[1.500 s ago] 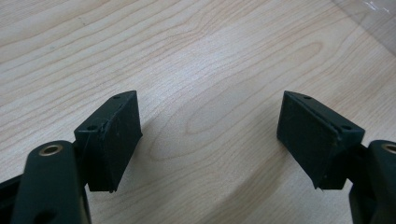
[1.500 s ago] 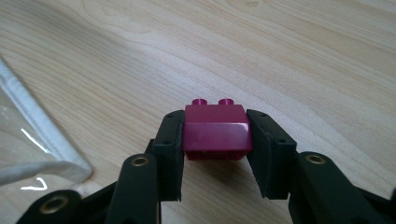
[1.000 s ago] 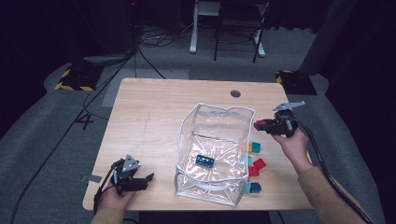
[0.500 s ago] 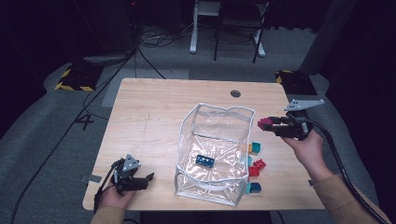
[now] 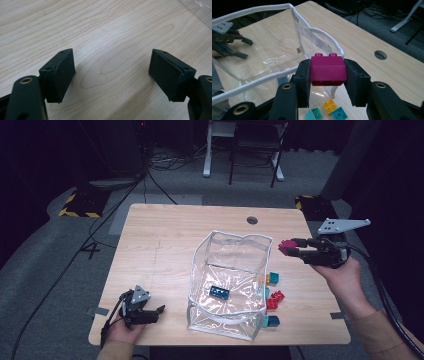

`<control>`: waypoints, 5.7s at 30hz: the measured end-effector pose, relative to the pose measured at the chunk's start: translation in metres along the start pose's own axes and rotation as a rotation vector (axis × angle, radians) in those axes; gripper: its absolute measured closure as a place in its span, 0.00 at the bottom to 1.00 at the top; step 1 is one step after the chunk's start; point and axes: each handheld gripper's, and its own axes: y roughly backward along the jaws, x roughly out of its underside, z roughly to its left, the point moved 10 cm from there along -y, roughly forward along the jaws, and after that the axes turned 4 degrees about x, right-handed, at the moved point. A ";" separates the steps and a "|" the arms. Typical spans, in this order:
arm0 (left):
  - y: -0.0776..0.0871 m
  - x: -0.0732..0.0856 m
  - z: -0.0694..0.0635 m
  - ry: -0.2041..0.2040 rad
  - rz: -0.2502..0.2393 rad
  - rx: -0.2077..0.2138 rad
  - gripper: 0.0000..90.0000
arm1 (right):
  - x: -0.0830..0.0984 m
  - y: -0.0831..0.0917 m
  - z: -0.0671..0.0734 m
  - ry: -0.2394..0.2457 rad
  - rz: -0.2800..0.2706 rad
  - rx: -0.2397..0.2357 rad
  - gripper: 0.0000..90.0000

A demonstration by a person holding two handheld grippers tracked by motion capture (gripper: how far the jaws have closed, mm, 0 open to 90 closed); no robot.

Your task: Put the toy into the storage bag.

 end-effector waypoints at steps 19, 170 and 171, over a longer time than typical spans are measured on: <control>0.000 0.000 0.000 -0.001 0.000 0.000 0.24 | -0.037 -0.016 0.060 0.075 -0.021 -0.122 0.66; 0.000 0.000 0.000 -0.003 0.000 -0.001 0.24 | 0.183 -0.136 -0.062 -0.212 0.261 0.099 0.48; 0.000 0.000 0.000 -0.003 0.000 -0.001 0.24 | 0.184 -0.136 -0.065 -0.213 0.262 0.104 0.48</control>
